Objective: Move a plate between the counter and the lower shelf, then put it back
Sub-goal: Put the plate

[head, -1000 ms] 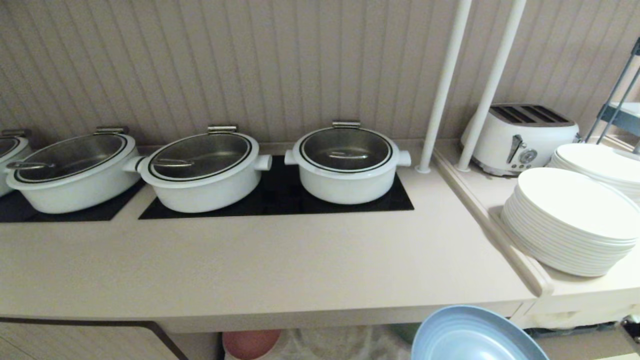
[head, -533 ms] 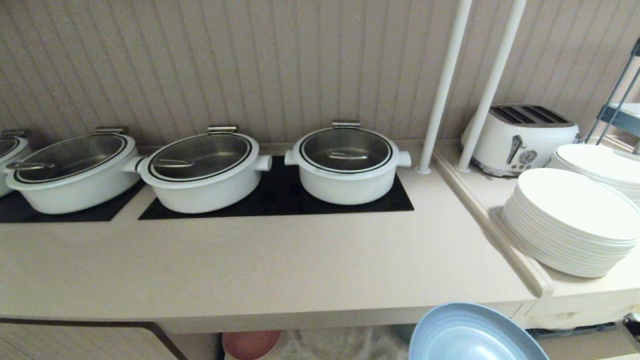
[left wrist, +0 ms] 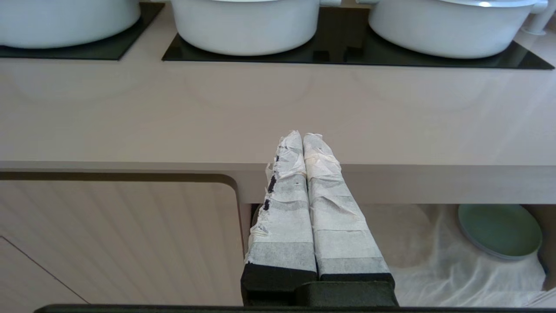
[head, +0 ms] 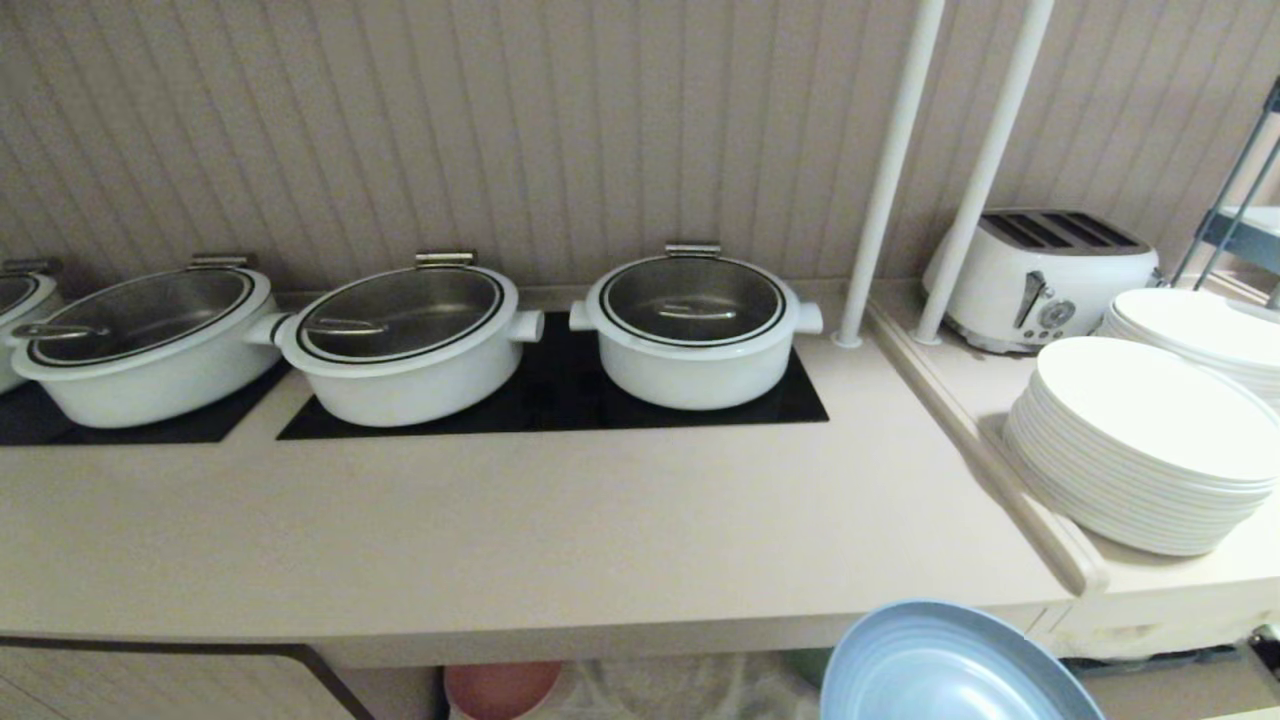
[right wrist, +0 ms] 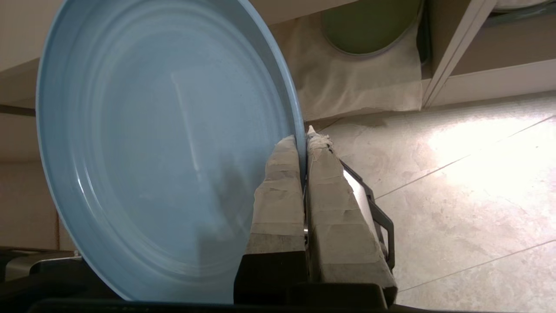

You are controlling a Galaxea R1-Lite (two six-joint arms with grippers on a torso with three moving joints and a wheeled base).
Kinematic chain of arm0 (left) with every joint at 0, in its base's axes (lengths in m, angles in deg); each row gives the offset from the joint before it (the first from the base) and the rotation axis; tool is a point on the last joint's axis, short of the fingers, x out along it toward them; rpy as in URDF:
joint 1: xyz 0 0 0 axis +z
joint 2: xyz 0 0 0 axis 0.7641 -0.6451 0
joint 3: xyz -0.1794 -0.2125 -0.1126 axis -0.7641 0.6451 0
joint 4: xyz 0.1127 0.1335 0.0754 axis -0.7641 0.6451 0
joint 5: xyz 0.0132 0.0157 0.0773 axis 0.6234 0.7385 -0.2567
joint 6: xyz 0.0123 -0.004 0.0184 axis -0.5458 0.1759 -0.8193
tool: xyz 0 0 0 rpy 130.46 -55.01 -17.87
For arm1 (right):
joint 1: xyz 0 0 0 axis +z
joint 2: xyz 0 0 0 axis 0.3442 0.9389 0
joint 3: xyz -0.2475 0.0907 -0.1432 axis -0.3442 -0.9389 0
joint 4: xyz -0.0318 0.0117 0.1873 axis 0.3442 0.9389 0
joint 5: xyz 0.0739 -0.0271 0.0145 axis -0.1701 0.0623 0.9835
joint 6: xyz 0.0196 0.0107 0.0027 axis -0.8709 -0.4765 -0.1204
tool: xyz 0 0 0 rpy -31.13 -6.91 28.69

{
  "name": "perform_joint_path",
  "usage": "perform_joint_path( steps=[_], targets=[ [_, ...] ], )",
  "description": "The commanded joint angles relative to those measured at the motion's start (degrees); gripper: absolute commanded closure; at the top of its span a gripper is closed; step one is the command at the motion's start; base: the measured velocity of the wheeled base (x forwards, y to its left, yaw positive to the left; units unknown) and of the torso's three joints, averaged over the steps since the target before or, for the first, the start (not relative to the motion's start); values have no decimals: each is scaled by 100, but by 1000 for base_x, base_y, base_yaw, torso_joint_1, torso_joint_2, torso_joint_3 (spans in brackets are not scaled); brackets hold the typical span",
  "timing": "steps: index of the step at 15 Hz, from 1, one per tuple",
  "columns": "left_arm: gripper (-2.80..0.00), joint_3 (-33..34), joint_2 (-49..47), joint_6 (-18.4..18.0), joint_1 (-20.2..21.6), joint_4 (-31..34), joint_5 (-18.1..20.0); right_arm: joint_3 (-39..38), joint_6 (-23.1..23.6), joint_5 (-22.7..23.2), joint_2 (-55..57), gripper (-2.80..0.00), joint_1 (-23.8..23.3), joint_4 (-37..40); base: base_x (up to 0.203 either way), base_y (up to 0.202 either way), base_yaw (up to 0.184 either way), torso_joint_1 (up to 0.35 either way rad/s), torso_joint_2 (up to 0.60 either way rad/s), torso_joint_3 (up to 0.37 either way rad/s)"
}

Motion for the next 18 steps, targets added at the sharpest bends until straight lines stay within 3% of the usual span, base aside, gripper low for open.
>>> perform_joint_path(
  steps=[1, 18],
  targets=[
    [0, 0, 2, 3, 0, -1, -2, 32, -18, 4, 16, 0, 3, -14, 0, 0, 0, 0, 0, 0],
    [0, 0, 2, 3, 0, -1, -2, 491, -94, 13, 264, 0, 3, 389, 0, 0, 0, 0, 0, 0]
  ],
)
